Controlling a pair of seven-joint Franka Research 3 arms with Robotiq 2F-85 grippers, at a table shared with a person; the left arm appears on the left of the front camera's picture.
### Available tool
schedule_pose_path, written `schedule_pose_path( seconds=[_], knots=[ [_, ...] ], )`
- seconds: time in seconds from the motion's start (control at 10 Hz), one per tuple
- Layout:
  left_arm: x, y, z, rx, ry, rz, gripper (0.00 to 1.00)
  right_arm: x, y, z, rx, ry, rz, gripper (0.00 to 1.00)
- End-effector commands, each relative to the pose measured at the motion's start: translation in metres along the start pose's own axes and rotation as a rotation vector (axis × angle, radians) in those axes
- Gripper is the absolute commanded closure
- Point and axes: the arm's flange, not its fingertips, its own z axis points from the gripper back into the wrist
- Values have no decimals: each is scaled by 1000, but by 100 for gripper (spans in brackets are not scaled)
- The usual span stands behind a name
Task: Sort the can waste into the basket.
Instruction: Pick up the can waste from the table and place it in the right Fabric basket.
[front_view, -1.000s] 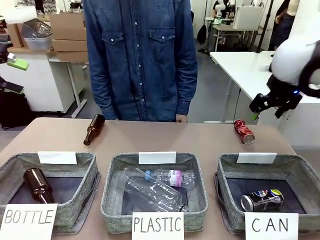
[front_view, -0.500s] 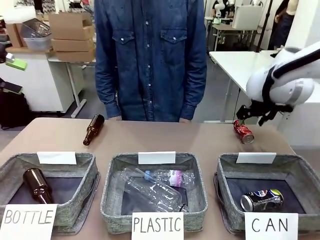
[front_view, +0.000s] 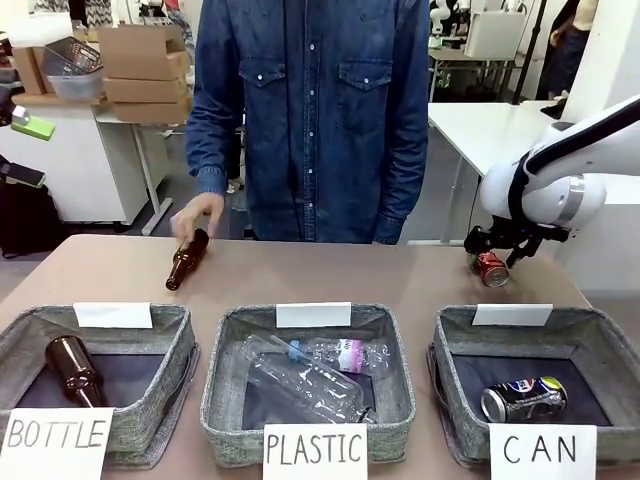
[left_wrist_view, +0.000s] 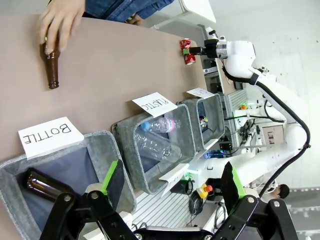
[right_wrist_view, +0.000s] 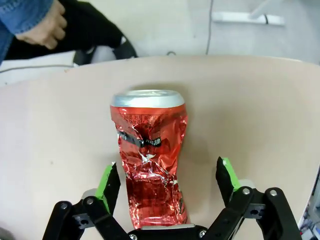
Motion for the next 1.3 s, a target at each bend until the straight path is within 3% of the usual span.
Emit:
schedule_pose_path(
  seconds=[0.0,0.1,0.2,0.3,0.4,0.5,0.6,0.8,0.9,1.2],
  knots=[
    [0,-1,1,-7,3,-17,0,6,4,5,14,2,8,0],
    [0,-1,1,-7,3,-17,0,5,5,4,11,4,20,0],
    [0,-1,1,-7,3,-17,0,5,6,4,9,7,30,60],
    [0,-1,1,-7,3,-17,0,4,6,3,9,10,26,60],
    [0,-1,1,-7,3,-17,0,2,5,2,-1,11,25,100],
    [0,-1,1,-7,3,-17,0,1,5,2,-13,7,35,62],
    [0,-1,1,-7,3,-17,0,0,6,2,-15,10,46,100],
    [0,-1,1,-7,3,-17,0,0,6,2,-14,12,52,100],
    [0,-1,1,-7,3,-17,0,1,7,2,-2,18,45,92],
    [0,-1,1,-7,3,-17,0,0,7,2,3,35,55,92]
  ],
)
